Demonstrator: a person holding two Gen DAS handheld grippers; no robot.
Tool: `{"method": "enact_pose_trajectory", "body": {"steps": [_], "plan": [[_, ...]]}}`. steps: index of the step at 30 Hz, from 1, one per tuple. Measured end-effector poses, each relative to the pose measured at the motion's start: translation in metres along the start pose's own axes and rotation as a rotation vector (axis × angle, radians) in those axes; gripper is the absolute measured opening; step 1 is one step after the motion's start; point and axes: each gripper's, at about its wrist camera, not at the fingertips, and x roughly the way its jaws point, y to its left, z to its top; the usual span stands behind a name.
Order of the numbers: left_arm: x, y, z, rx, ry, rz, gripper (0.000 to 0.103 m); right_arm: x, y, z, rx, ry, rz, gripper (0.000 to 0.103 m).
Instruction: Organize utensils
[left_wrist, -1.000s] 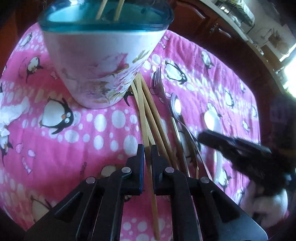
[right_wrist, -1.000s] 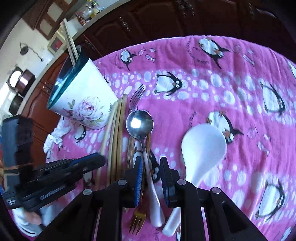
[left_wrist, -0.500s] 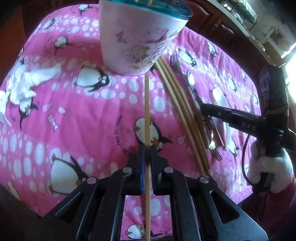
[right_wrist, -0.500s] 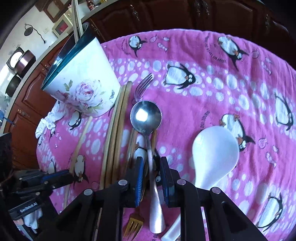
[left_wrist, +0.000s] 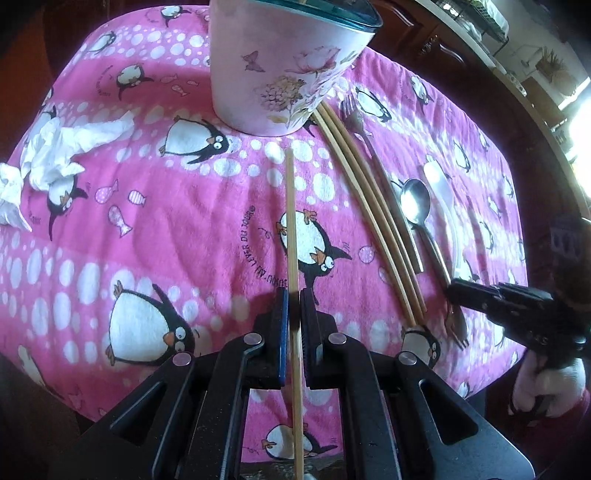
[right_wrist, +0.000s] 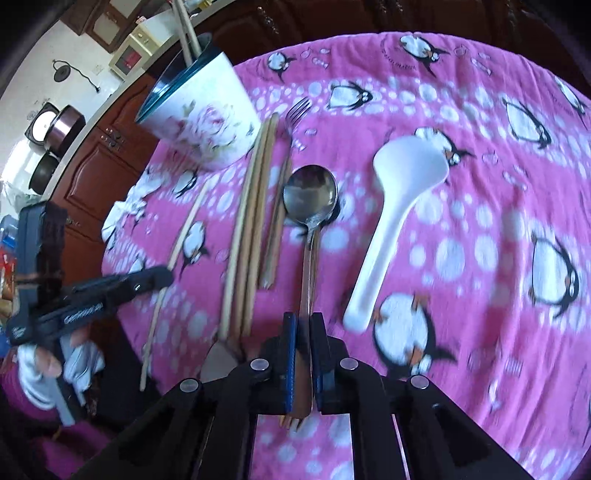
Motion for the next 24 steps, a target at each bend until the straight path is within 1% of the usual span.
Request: {"method": "enact_pose_trajectory", "body": {"steps": [2, 3, 4, 5, 6, 9, 11, 13, 17, 22, 24], "plan": [[-0.003, 0.001, 0.003, -0.005, -0.01, -0.001, 0.006, -0.01, -0.001, 0.003, 0.016, -0.038, 0.046, 0.008], [-0.004, 0.0, 0.007, -0.005, -0.018, -0.003, 0.009, -0.016, -0.002, 0.009, 0.025, -0.06, 0.065, 0.015], [-0.005, 0.001, 0.009, -0.005, -0.026, -0.002, 0.011, -0.02, -0.004, 0.014, 0.029, -0.083, 0.069, 0.029], [-0.006, 0.002, 0.013, -0.01, -0.035, 0.002, 0.016, -0.025, -0.007, 0.022, 0.027, -0.118, 0.056, 0.035], [-0.007, 0.003, 0.018, -0.017, -0.042, 0.003, 0.021, -0.026, -0.008, 0.03, 0.02, -0.139, 0.044, 0.037], [-0.004, 0.004, 0.031, -0.018, -0.048, -0.004, 0.026, -0.017, -0.013, 0.053, -0.01, -0.145, 0.016, 0.037], [-0.001, 0.005, 0.038, -0.01, -0.05, 0.011, 0.026, -0.006, -0.014, 0.066, -0.058, -0.126, -0.003, 0.037], [0.003, 0.004, 0.045, 0.007, -0.043, 0.021, 0.026, 0.004, -0.012, 0.074, -0.106, -0.108, -0.023, 0.037], [0.012, 0.004, 0.059, 0.035, -0.031, 0.036, 0.026, 0.02, -0.012, 0.079, -0.164, -0.068, -0.03, 0.036], [0.022, -0.002, 0.069, 0.09, 0.007, 0.046, 0.026, 0.031, -0.013, 0.083, -0.19, -0.028, -0.011, 0.026], [0.027, -0.006, 0.072, 0.12, 0.02, 0.056, 0.026, 0.035, -0.012, 0.085, -0.212, -0.008, -0.019, 0.023]]}}
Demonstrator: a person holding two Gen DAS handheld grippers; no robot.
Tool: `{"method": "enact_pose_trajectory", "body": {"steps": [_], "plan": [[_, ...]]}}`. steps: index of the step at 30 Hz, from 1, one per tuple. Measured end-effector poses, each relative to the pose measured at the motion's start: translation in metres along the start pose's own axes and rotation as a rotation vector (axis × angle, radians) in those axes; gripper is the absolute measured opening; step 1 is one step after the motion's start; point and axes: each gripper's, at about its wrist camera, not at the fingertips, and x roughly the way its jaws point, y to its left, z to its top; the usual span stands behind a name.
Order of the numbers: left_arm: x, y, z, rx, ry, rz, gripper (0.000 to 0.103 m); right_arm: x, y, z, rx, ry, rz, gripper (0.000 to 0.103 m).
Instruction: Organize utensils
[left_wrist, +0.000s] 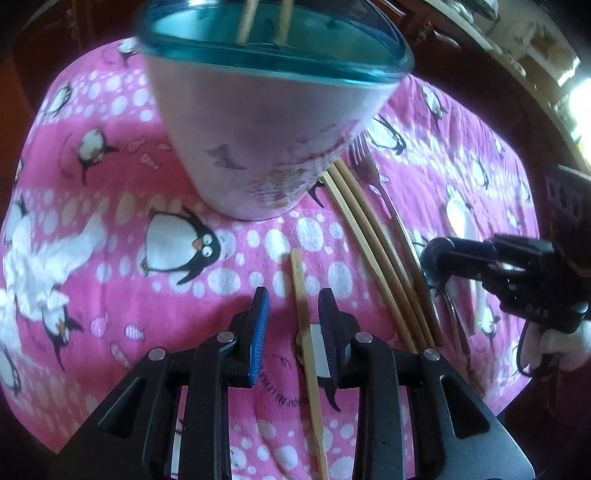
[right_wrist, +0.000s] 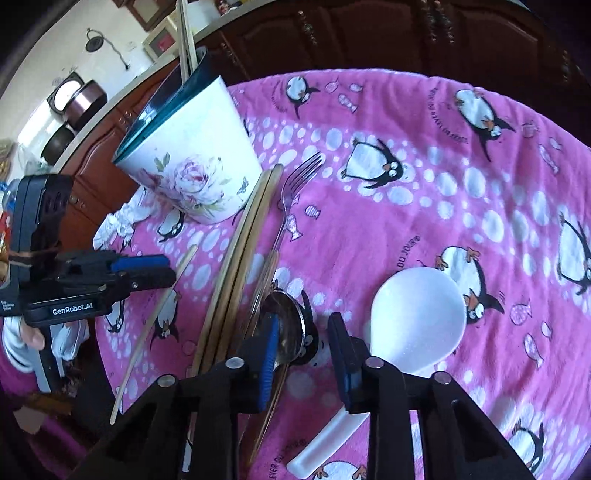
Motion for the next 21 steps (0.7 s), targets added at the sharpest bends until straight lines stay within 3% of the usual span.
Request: {"method": "enact_pose_trajectory", "body": {"steps": [4, 6, 15, 18, 21], "plan": [[0.011, -0.009, 0.007, 0.052, 0.015, 0.029, 0.022, 0.004, 0.002, 0.007, -0.025, 0.02, 0.011, 0.01], [0.014, -0.01, 0.009, 0.073, 0.012, 0.059, 0.008, 0.006, 0.007, 0.01, -0.044, 0.026, -0.001, 0.007], [-0.02, 0.004, 0.008, -0.003, -0.057, 0.011, 0.004, -0.03, 0.014, 0.006, -0.035, -0.033, 0.003, 0.002], [-0.035, 0.009, 0.005, -0.014, -0.084, 0.006, 0.004, -0.038, 0.015, 0.006, -0.05, -0.065, -0.037, 0.002], [-0.044, 0.013, 0.0, -0.031, -0.094, -0.002, 0.004, -0.031, 0.015, 0.008, -0.059, -0.022, -0.027, 0.005]]}}
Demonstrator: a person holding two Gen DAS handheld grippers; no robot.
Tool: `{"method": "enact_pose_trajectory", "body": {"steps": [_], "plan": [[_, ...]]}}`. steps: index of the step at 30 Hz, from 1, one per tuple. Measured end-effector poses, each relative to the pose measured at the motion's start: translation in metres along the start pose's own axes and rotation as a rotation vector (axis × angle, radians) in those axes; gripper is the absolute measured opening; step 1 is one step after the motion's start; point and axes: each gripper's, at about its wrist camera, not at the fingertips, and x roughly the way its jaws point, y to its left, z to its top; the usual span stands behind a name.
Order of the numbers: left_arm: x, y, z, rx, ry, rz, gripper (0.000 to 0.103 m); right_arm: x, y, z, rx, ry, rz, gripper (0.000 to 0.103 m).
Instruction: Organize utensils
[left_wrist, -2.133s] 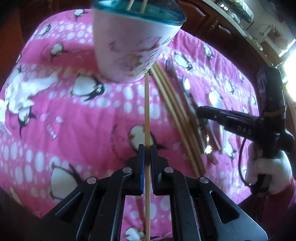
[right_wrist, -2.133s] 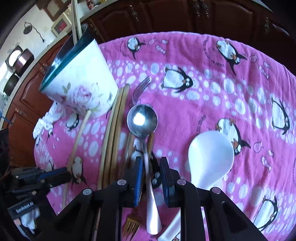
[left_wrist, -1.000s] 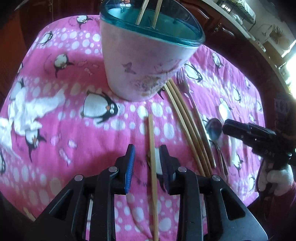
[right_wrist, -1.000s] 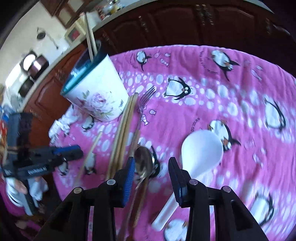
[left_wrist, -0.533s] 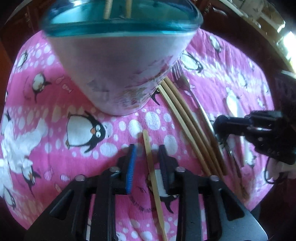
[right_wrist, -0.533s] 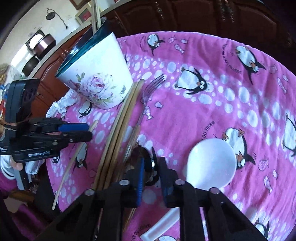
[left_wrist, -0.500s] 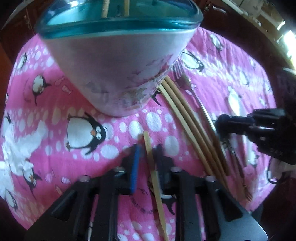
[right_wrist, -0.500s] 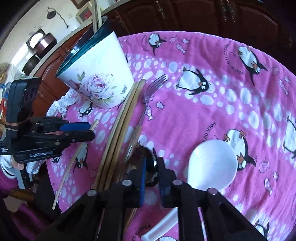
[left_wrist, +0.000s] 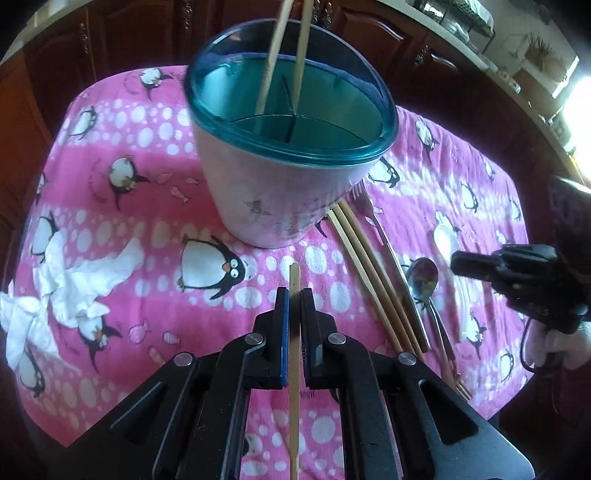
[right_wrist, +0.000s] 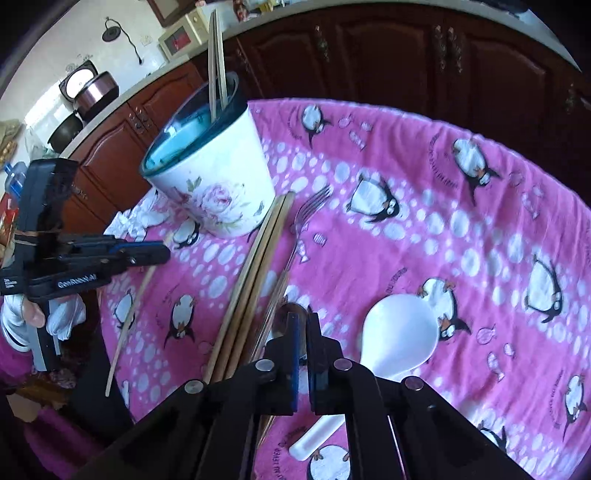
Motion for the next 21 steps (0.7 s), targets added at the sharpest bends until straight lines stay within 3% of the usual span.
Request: {"method": "enact_pose_trajectory", "body": {"steps": [8, 11, 15, 21], "plan": [[-0.016, 0.002, -0.013, -0.038, -0.003, -0.014, 0.004, 0.037, -0.006, 0.004, -0.012, 0.062, -0.029, 0.006], [-0.021, 0.003, -0.015, -0.042, -0.009, -0.02, 0.004, 0.03, -0.004, 0.007, -0.029, 0.038, -0.031, 0.007], [-0.019, 0.005, -0.017, -0.049, 0.0, -0.026, 0.004, 0.02, -0.011, 0.009, -0.011, 0.019, -0.03, 0.029], [-0.015, 0.002, -0.017, -0.057, 0.01, -0.038, 0.004, 0.041, -0.011, 0.013, -0.036, 0.06, 0.034, 0.029]]}}
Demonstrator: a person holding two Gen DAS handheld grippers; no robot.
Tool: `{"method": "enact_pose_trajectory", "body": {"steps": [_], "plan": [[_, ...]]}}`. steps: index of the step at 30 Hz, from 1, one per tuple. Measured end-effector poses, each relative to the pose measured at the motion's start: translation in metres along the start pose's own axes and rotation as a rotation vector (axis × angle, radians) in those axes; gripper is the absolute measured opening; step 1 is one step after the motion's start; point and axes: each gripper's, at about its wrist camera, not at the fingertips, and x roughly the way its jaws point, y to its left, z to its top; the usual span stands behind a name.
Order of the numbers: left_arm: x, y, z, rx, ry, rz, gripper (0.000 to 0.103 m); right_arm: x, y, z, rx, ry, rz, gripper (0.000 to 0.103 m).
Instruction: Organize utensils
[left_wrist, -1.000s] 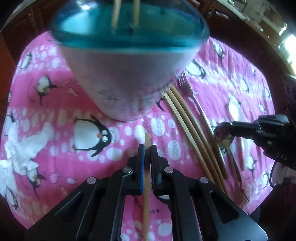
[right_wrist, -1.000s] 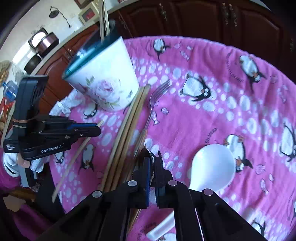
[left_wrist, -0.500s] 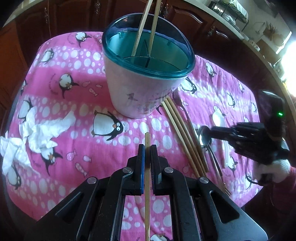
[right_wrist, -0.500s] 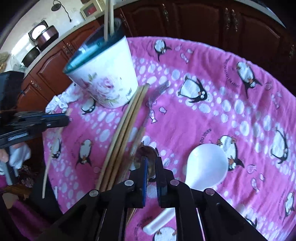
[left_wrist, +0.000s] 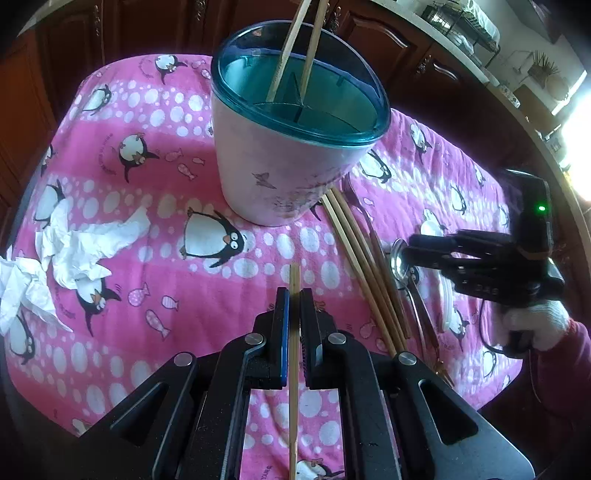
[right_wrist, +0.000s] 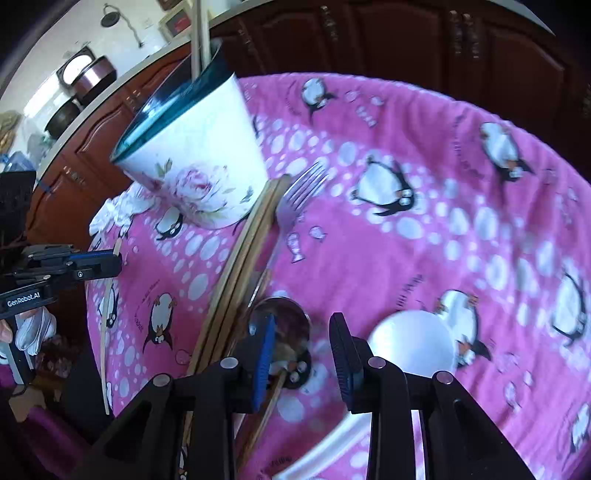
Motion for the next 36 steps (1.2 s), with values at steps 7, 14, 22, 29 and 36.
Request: {"method": "enact_pose_trajectory", "body": {"steps": [7, 14, 22, 29, 36], "plan": [[0.017, 0.0, 0.003, -0.019, 0.031, 0.001, 0.004, -0.003, 0.007, 0.003, 0.009, -0.023, 0.034, 0.003], [0.002, -0.001, 0.01, -0.02, -0.014, -0.018, 0.004, -0.037, 0.012, -0.013, 0.025, -0.075, 0.019, 0.001], [-0.008, -0.002, 0.002, -0.02, -0.027, -0.021, 0.004, -0.027, 0.011, -0.009, -0.008, -0.059, -0.032, 0.024], [-0.002, -0.004, -0.005, -0.024, -0.003, -0.03, 0.004, 0.009, 0.007, 0.003, -0.063, 0.03, -0.004, 0.024], [0.005, -0.003, 0.001, -0.034, 0.004, -0.036, 0.004, 0.004, 0.018, 0.009, -0.077, 0.048, 0.028, 0.004]]}}
